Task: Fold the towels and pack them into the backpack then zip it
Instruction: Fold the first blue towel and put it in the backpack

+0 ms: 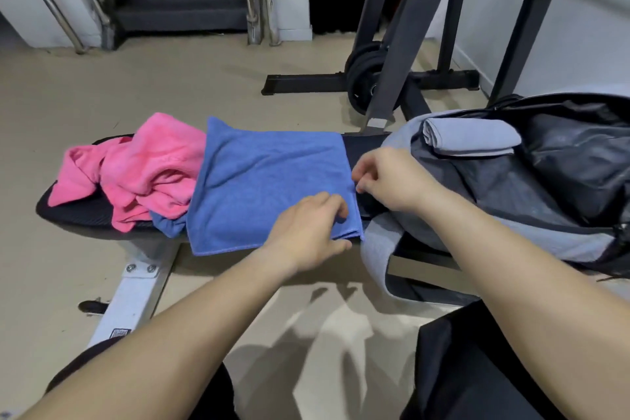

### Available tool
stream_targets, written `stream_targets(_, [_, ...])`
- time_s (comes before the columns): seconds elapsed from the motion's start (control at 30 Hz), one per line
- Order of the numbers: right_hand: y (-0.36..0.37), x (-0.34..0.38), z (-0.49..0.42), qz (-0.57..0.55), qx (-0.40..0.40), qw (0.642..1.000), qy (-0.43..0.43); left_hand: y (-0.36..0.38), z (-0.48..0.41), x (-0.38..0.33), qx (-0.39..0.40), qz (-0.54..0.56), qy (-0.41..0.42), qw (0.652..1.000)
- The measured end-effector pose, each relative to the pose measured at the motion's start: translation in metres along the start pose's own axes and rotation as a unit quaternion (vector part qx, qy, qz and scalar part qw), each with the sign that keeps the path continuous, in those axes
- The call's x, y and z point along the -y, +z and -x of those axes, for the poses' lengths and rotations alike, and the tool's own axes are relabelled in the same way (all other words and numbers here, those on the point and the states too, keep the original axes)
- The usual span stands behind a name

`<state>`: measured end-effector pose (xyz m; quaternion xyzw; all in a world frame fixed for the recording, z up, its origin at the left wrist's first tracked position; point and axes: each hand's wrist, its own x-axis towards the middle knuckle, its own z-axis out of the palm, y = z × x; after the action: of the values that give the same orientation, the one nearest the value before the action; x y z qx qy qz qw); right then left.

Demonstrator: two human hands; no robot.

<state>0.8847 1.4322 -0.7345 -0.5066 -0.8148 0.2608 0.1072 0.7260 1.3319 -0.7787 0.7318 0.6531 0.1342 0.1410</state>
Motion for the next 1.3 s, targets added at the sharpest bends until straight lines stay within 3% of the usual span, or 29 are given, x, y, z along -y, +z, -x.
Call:
stream_targets(0.17, [0.008, -0.015, 0.027, 0.110, 0.065, 0.992, -0.015, 0.021, 0.003, -0.004, -0.030, -0.074, 0.039, 0.996])
stream_targets(0.37, [0.018, -0.021, 0.032, 0.187, 0.043, 0.980, -0.051, 0.033, 0.003, -0.005, -0.094, -0.092, 0.042, 0.990])
stream_targets(0.57, [0.037, -0.019, 0.031, 0.286, -0.047, 0.952, -0.096, 0.032, -0.004, 0.000, -0.132, -0.036, -0.010, 0.991])
stream_targets(0.83, [0.042, -0.019, 0.030, 0.286, -0.077, 0.951, -0.089, 0.031, 0.000, 0.008, -0.140, -0.026, 0.033, 0.989])
stream_targets(1.3, [0.036, -0.032, 0.028, 0.164, 0.014, 0.983, -0.084, 0.042, 0.000, 0.008, -0.182, -0.045, 0.101, 0.977])
